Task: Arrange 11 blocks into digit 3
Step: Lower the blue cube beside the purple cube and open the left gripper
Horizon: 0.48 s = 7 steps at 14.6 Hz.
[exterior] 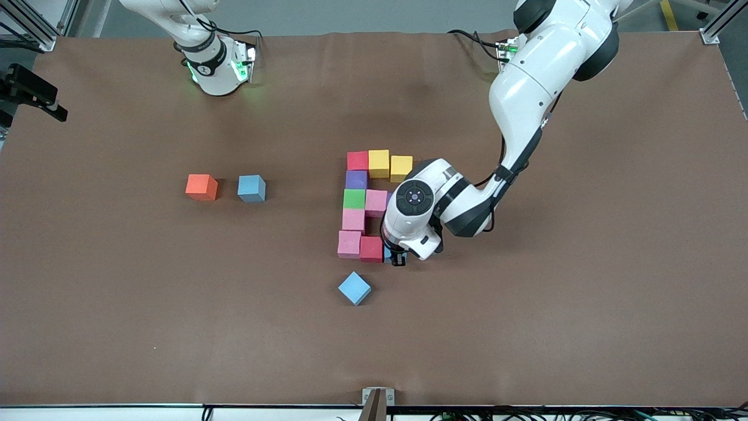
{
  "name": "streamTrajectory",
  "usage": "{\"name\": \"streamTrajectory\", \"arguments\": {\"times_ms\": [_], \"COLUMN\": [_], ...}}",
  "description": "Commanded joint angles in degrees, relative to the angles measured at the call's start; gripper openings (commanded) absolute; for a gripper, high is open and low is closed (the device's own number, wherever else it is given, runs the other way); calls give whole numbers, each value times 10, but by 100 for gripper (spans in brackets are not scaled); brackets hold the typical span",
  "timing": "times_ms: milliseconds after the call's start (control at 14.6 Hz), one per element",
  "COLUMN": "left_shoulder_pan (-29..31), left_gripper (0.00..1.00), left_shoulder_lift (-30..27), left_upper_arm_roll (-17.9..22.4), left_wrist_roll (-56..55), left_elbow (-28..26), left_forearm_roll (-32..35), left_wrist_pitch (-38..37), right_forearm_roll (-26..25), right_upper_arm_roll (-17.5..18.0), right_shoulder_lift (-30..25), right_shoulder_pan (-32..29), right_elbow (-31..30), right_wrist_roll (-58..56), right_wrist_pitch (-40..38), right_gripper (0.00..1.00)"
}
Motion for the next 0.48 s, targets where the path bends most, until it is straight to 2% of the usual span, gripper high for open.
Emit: {"name": "streamTrajectory", "arguments": {"times_ms": [0,69,137,206,275,412], "left_shoulder_pan": [-7,-6,-6,-6,-6,-4], "left_gripper": [41,42,50,80,100,100], "left_shoulder_lift": [-1,-1,-1,-1,-2,-3], "left_upper_arm_roll": [7,7,8,8,8,8], "left_wrist_roll": [1,1,2,2,2,2], "left_elbow": [1,0,0,0,-1,-1], "left_forearm_roll": [-14,-13,-11,-10,-9,-11], "left_wrist_pitch": [9,9,9,9,8,6], "right_forearm_roll": [2,2,1,1,0,0], "right_upper_arm_roll": [8,7,8,7,7,7], "right_shoulder_lift": [-3,-3,-3,-3,-3,-3], "right_shoulder_pan": [-17,-17,-18,-19,-20,-20], "right_elbow": [-5,-5,-5,-4,-4,-2], "right_wrist_roll": [1,1,1,1,1,2], "right_wrist_pitch": [-4,-8,-15,-18,-21,-30], "right_gripper": [100,100,100,100,100,100]}}
